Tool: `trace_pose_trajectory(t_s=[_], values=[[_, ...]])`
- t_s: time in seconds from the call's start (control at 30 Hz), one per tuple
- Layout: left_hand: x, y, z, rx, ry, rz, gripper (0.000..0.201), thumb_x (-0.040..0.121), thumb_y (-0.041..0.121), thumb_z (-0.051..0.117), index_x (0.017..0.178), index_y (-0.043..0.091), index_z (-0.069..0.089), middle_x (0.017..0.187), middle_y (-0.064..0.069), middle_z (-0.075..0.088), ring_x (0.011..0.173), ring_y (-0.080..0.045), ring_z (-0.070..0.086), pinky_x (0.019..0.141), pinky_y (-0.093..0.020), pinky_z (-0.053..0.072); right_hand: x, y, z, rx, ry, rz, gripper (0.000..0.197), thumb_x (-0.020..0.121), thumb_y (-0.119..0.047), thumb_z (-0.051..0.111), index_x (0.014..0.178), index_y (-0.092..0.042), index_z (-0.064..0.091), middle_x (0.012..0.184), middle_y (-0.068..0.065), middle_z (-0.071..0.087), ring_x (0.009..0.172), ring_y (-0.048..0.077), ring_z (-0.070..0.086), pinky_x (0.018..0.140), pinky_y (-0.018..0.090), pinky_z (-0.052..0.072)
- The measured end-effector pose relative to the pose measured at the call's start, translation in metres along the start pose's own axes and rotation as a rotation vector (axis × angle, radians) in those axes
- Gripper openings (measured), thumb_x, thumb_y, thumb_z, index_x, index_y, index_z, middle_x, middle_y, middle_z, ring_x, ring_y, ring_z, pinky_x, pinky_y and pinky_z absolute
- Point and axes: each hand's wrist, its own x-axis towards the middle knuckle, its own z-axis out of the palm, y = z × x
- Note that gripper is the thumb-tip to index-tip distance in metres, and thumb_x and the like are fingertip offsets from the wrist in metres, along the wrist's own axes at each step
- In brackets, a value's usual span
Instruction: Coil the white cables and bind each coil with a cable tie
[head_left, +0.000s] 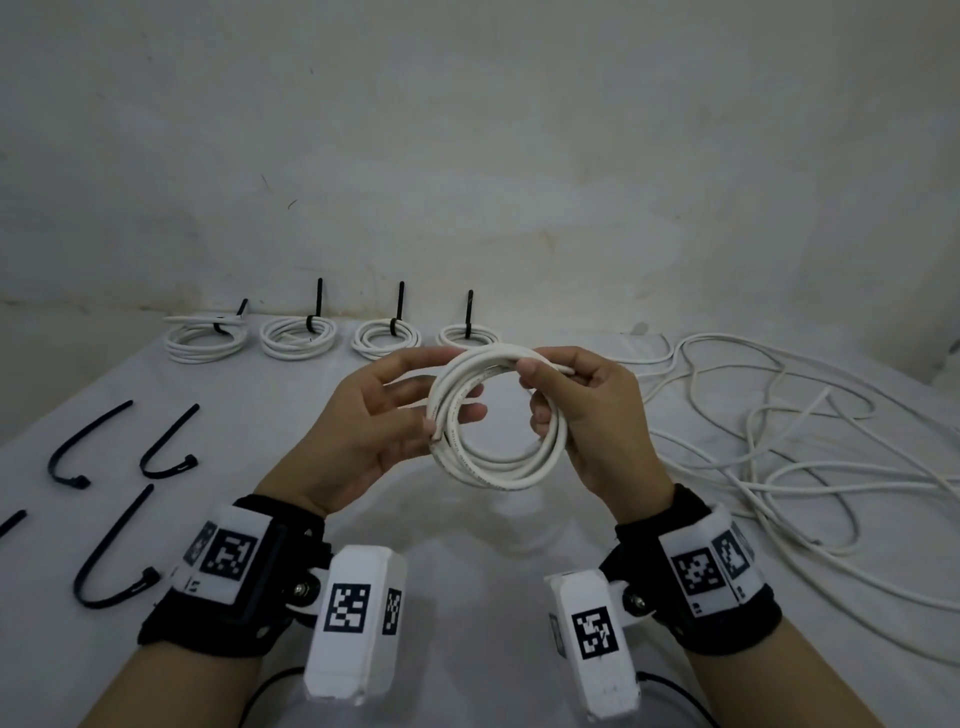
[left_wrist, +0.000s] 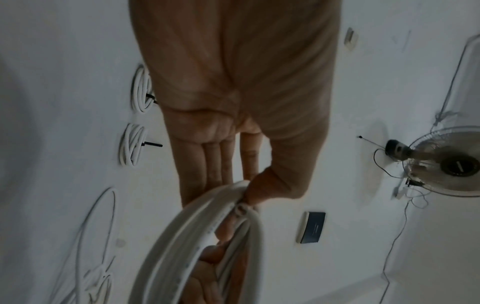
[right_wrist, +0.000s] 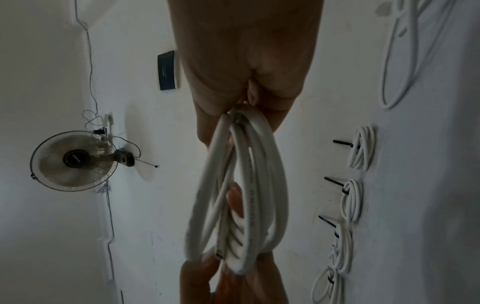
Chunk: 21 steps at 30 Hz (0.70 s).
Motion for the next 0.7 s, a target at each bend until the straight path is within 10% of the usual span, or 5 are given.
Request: trace_pose_trajectory(t_s=[0.33,0.7], values=[[0.004,-0.008,0.001,0.056,0.003,0.051,0.053,0.058,0.006,0.074,0.107,0.021,0.061,0.085,-0.010,0.070,0.071,-0.020,0.067,0.069,-0.033,0.057,-0.003,0.001,0.004,-0.002,-0.013,-0.008,0.002,0.080,-0.008,0.071,0.081,-0.006,0.070,0.065,0.018,0.054,0.040,0.014,0.044,0.043,0.023,0.038],[0.001,-0.002,-0.005,0.060,-0.063,0.015,0.064,0.060,-0.005,0.068,0.118,0.021,0.059,0.087,-0.010,0.071,0.081,-0.018,0.069,0.065,-0.030,0.056,-0.007,0.000,0.010,0.196,0.022,0.076,0.001,0.082,-0.003,0.064,0.082,-0.002,0.065,0.061,0.001,0.058,0.042,0.008,0.042,0.039,0.017,0.035]])
